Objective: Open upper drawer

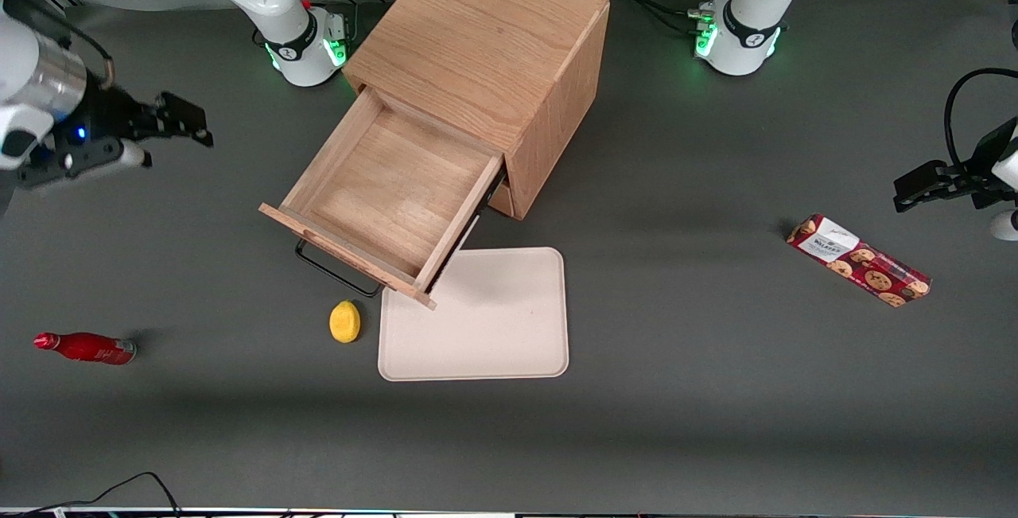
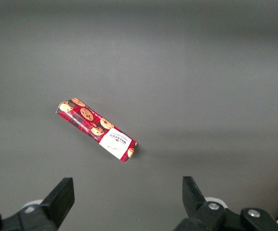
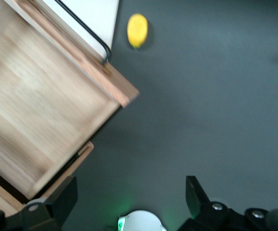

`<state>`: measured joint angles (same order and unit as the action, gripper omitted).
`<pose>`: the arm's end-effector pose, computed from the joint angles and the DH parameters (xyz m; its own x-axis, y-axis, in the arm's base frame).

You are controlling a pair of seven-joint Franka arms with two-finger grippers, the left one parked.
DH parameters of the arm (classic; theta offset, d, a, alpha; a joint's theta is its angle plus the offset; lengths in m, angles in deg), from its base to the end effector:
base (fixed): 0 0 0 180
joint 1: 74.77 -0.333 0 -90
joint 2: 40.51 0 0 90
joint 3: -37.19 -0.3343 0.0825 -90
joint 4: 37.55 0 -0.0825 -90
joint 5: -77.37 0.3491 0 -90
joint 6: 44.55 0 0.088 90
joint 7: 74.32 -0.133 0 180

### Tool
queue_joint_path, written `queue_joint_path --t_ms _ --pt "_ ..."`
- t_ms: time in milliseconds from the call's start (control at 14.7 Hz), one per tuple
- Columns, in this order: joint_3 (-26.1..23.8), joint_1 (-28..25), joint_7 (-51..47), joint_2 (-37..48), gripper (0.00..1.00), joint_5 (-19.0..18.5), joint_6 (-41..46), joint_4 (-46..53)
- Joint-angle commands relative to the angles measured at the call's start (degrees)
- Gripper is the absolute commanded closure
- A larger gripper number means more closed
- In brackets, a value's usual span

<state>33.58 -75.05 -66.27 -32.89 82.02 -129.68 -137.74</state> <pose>0.4581 0.0445 0.5990 0.9703 0.2112 -0.1181 0.2013 -0.9754 -0.0901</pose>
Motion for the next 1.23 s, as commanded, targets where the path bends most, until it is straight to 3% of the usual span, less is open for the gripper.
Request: queue_joint_path --t_ms 0,273,477,750,886,1159 --pt "2.73 -1.04 0.11 2.24 0.0 -2.71 -2.23 -3.45" --pt "2.91 -1.04 0.31 -1.12 0.0 -3.15 -0.82 -0.26" --pt "2.21 -1.13 -13.56 -0.68 0.0 -3.15 -1.26 -0.27" --pt "2.9 -1.04 -13.94 -3.83 0.0 -3.77 -0.91 4.64" --pt "2.73 -1.13 -14.46 -4.71 0.0 -7.26 -0.82 5.79" --pt "2.82 -1.04 -14.47 -4.81 0.0 -7.81 -0.82 5.97"
